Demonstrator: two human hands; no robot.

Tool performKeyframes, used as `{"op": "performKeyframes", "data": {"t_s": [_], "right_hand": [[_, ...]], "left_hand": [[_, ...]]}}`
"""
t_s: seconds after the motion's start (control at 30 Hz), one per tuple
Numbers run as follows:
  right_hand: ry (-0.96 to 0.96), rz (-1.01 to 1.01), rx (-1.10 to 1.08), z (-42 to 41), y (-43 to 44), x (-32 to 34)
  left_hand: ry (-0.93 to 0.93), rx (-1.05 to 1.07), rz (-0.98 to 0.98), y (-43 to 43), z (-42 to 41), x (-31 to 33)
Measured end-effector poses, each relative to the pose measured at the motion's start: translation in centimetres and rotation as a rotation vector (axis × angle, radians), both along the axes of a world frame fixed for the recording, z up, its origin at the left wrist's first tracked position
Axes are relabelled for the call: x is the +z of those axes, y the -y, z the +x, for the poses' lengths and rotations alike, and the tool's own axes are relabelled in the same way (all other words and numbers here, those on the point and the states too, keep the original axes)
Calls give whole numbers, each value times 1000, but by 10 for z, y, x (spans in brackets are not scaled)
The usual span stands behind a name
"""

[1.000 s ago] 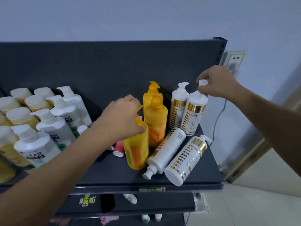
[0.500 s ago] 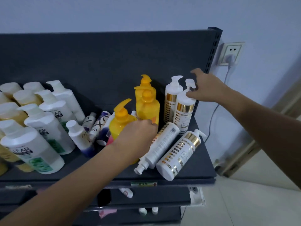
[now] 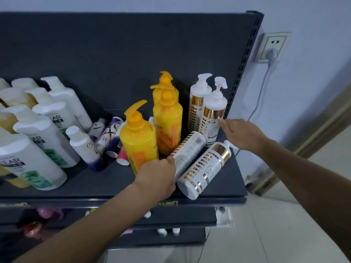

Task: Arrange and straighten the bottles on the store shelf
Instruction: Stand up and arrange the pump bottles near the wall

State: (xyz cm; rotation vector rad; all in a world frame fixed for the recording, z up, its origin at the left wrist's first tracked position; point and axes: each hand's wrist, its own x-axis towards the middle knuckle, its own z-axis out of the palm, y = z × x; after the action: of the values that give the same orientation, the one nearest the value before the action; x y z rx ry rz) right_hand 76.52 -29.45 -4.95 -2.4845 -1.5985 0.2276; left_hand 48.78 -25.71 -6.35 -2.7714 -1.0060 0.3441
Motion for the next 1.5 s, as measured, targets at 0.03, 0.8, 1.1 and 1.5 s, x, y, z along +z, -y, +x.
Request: {"op": "performKeyframes", "data": {"t_s": [0.03, 0.8, 1.1, 1.5], "right_hand": [[0, -74, 12, 2, 1, -10], [-107, 232, -136, 9, 1, 51], [97, 368, 117, -37, 20, 94], [129, 367, 152, -37, 10, 94]], "left_hand": [[-16, 12, -22, 2, -1, -3], [-43, 58, 202, 12, 21, 85], [254, -54, 166, 8, 53, 122], [641, 154, -341, -4, 73, 140]]}}
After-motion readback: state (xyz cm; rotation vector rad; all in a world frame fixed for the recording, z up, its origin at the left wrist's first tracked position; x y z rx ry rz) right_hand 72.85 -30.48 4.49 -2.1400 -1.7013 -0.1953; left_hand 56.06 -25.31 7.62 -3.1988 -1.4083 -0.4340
